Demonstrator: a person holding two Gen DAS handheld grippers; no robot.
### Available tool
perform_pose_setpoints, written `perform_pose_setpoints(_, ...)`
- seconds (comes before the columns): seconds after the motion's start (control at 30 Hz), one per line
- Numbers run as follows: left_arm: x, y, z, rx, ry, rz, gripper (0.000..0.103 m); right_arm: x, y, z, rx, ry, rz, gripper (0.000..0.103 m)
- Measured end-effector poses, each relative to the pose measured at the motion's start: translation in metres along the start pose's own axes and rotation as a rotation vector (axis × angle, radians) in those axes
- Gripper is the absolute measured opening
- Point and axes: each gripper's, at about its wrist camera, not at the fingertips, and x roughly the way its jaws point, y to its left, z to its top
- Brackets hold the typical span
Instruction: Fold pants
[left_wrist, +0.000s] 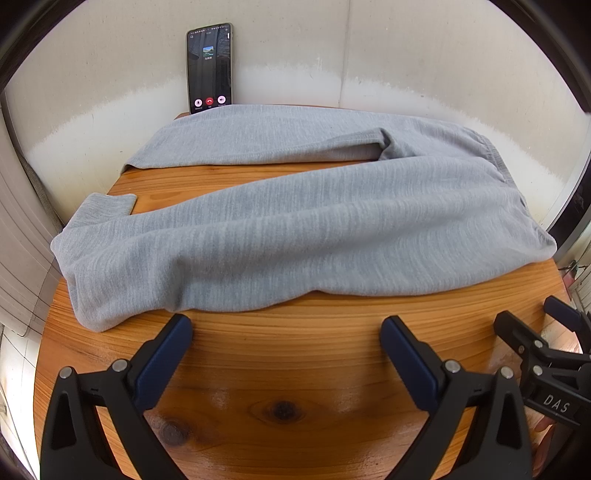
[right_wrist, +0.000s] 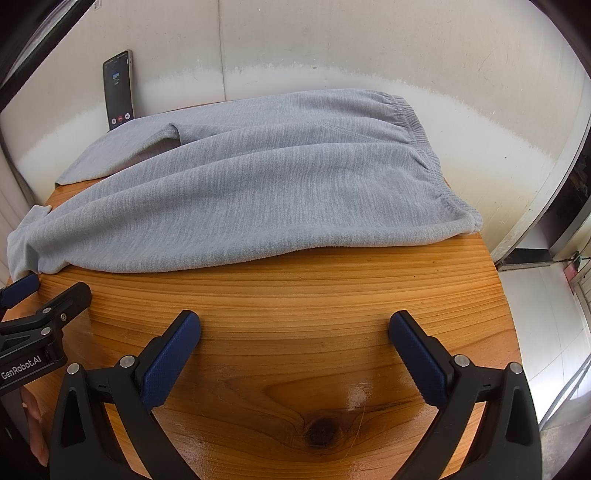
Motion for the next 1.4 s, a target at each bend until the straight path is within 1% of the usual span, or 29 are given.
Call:
perform_pose_setpoints(1.23,0.0000,0.0000,0.0000,0.000,0.000,-0.001,0.103,-0.0023,-0.0014,0.0017,0.000,0.001,0.001,0.103)
perform_pose_setpoints(1.4,0.0011,0.0006,0.0009,0.025,0.001,-0.017,0.103,-0.0029,-0.0001,0.0028,0.000,0.001,0.001,0.103)
